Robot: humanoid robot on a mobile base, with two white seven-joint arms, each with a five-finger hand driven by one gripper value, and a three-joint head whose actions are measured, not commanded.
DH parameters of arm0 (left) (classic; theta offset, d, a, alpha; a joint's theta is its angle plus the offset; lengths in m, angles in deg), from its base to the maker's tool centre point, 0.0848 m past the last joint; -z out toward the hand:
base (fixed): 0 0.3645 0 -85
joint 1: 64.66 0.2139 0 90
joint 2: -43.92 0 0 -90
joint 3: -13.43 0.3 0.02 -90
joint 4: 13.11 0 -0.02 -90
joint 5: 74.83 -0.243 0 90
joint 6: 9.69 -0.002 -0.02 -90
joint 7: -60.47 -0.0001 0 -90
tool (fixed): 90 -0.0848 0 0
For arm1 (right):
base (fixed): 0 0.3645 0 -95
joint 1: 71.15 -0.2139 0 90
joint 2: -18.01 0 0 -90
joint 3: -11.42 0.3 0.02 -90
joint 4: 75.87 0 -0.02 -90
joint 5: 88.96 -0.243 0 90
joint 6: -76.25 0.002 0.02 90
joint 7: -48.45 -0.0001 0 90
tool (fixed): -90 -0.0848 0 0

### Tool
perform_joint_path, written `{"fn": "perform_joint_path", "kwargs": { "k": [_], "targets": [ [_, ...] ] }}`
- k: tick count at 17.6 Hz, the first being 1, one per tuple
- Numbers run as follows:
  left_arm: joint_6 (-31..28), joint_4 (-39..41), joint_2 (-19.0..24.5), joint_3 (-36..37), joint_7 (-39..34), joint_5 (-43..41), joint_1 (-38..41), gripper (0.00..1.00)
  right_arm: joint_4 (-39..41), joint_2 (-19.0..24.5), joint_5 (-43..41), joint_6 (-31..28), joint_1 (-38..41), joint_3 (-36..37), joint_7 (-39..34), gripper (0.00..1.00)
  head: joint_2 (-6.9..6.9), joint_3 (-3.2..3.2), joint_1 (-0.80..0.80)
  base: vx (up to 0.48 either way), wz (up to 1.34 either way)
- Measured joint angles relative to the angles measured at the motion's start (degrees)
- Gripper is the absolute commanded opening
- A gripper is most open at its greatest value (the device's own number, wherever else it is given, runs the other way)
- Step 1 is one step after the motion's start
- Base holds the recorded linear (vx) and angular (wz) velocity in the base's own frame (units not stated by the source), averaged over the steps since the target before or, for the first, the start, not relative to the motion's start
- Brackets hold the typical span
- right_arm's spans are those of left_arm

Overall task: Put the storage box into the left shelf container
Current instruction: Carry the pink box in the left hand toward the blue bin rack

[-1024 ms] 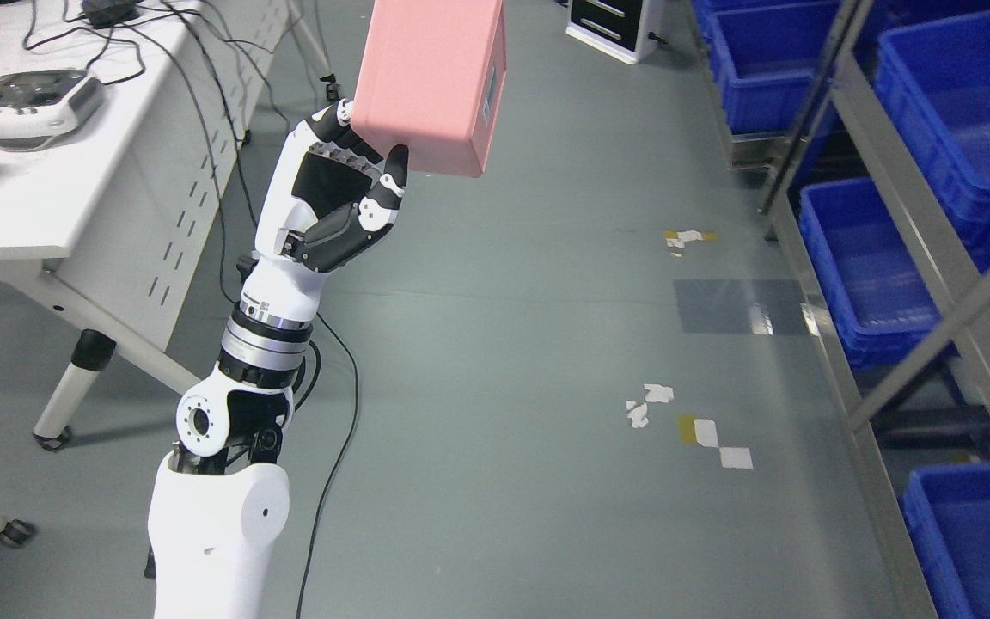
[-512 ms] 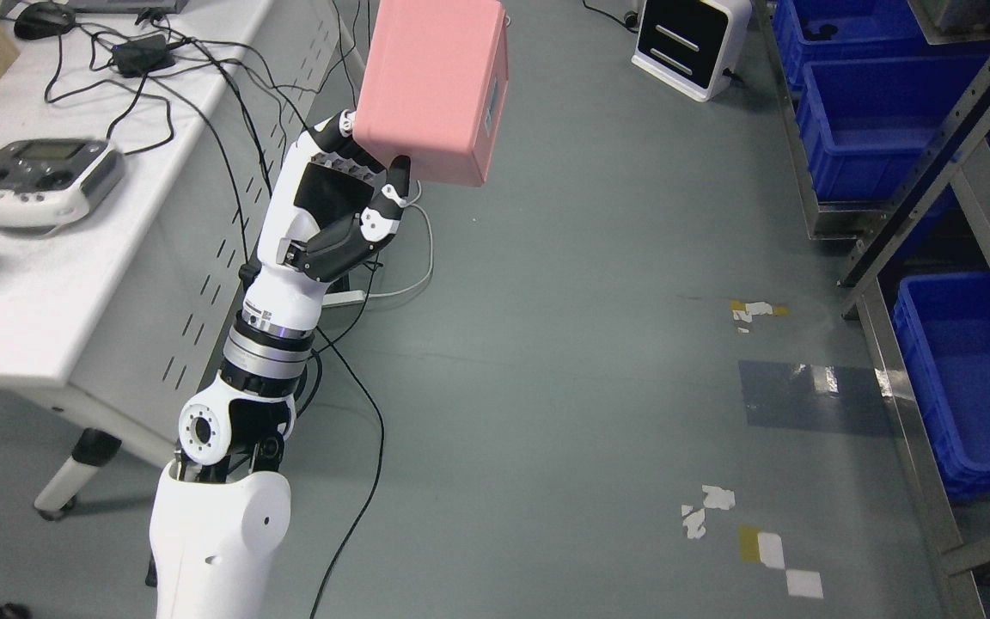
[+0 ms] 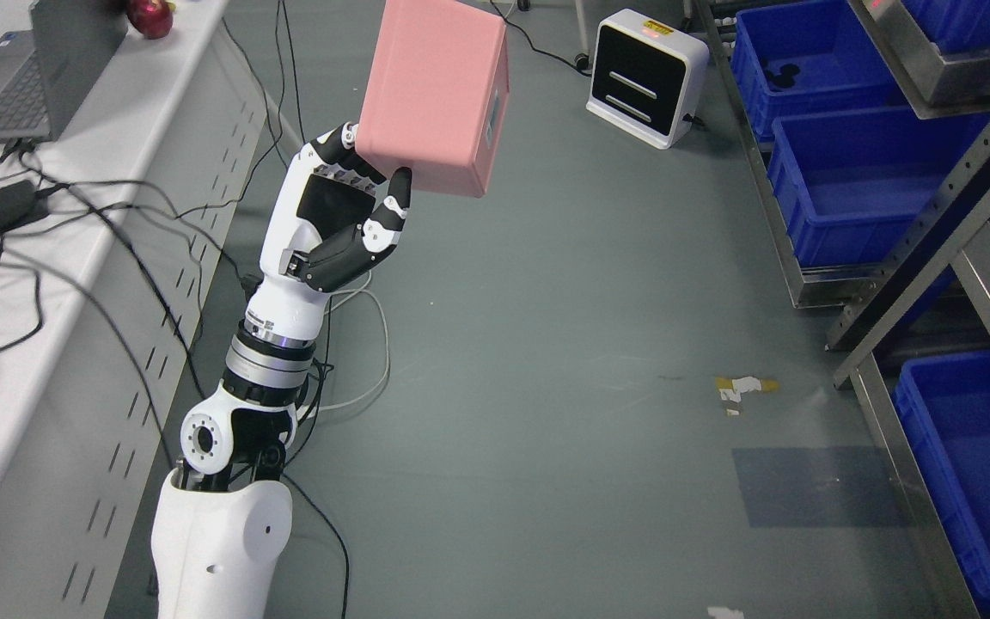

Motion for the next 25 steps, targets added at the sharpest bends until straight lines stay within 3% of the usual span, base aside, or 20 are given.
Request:
{"fn": "perform_joint_path", "kwargs": {
  "k": [16,20,25],
  "targets": [
    [0.4,0.1,0.0,0.5,0.1,0.0,1.2,0.02,0.0,0.0,0.0,0.0,0.0,0.0,0.0,1.00,0.03,0.00,0.00,0.549,-0.44],
    [1.9,0.1,0.0,2.0,0.8,0.0,5.3,0.02,0.0,0.0,0.0,-0.1,0.0,0.0,0.0,1.00,0.03,0.00,0.00,0.293,-1.06],
    [8.5,0.1,0.0,5.5,3.8,-0.2,16.3,0.02,0.0,0.0,0.0,-0.3,0.0,0.0,0.0,1.00,0.03,0.00,0.00,0.198,-1.07]
  ]
}}
